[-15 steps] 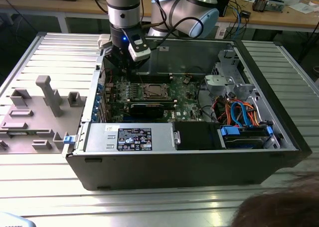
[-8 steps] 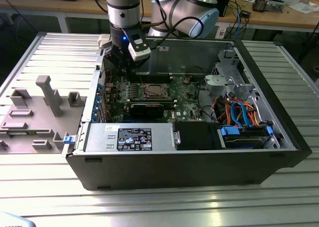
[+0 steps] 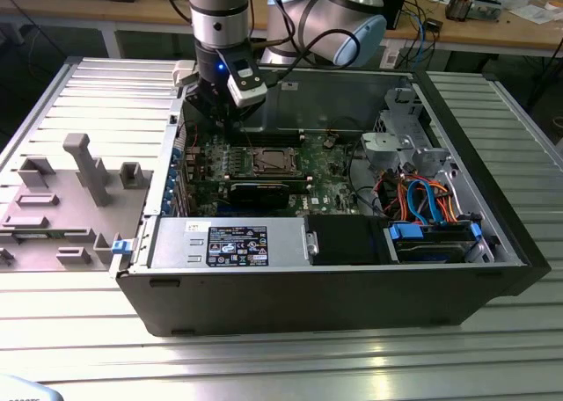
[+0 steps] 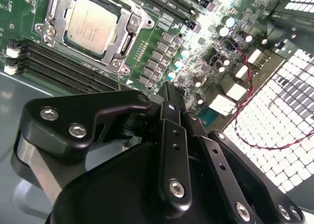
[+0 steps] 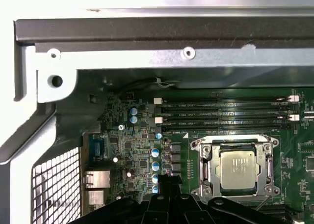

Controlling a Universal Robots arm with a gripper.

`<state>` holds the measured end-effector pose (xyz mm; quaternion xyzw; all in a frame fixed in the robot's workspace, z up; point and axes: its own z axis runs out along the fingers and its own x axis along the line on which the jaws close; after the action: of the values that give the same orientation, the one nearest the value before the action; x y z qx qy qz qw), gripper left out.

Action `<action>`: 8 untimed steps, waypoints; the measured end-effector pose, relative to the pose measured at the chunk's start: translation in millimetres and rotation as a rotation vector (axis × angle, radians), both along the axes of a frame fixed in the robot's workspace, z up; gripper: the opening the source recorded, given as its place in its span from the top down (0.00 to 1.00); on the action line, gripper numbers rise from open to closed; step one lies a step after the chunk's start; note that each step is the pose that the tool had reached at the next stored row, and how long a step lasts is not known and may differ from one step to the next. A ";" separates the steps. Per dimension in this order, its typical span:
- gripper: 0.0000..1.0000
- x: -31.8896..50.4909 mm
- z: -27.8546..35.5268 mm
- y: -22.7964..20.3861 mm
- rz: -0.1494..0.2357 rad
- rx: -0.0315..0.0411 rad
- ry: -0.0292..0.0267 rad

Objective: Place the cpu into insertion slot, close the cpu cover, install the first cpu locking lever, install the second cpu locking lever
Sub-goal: 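Install the first cpu locking lever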

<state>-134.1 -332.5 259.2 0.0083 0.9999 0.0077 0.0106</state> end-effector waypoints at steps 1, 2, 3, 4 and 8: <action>0.89 0.3 0.0 1.3 0.000 0.0000 -0.0001; 0.89 0.5 0.0 5.0 0.000 0.0001 -0.0001; 0.89 0.5 0.0 7.0 0.000 0.0004 0.0000; 0.89 0.5 -0.1 8.3 0.000 0.0013 0.0000; 0.89 0.5 -0.3 15.2 0.000 0.0061 -0.0001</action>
<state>-133.7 -317.3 258.9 0.0083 0.9999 0.0107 0.0106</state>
